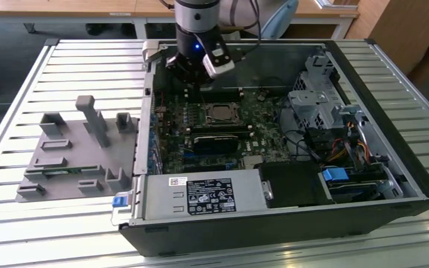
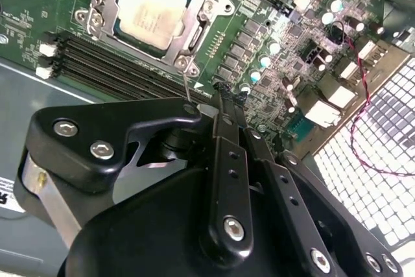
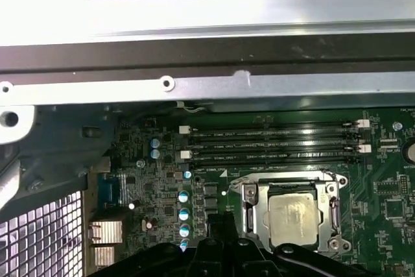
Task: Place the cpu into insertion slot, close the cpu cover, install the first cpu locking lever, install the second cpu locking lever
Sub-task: 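Install the first cpu locking lever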
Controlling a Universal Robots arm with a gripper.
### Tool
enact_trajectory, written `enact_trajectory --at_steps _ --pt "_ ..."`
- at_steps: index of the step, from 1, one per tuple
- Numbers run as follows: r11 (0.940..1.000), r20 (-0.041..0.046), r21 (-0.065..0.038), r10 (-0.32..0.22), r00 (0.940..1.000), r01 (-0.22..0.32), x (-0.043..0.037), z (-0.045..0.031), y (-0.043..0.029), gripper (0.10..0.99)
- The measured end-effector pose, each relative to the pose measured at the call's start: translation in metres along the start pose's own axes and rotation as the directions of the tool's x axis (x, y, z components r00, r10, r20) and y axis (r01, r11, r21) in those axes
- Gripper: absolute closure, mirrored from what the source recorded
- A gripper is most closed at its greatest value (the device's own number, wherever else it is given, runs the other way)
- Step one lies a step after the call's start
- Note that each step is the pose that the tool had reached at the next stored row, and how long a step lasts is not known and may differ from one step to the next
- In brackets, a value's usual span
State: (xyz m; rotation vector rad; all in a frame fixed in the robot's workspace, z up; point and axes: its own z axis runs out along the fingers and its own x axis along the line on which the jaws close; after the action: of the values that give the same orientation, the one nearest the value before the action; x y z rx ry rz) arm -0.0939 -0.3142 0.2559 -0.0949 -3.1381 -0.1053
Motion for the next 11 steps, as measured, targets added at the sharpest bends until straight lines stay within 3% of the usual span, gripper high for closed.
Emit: enact_trajectory --at_steps 11 --pt "1.0000 -0.0001 0.000 0.000 1.0000 0.000 0.0074 0.0021 0.0104 0.980"
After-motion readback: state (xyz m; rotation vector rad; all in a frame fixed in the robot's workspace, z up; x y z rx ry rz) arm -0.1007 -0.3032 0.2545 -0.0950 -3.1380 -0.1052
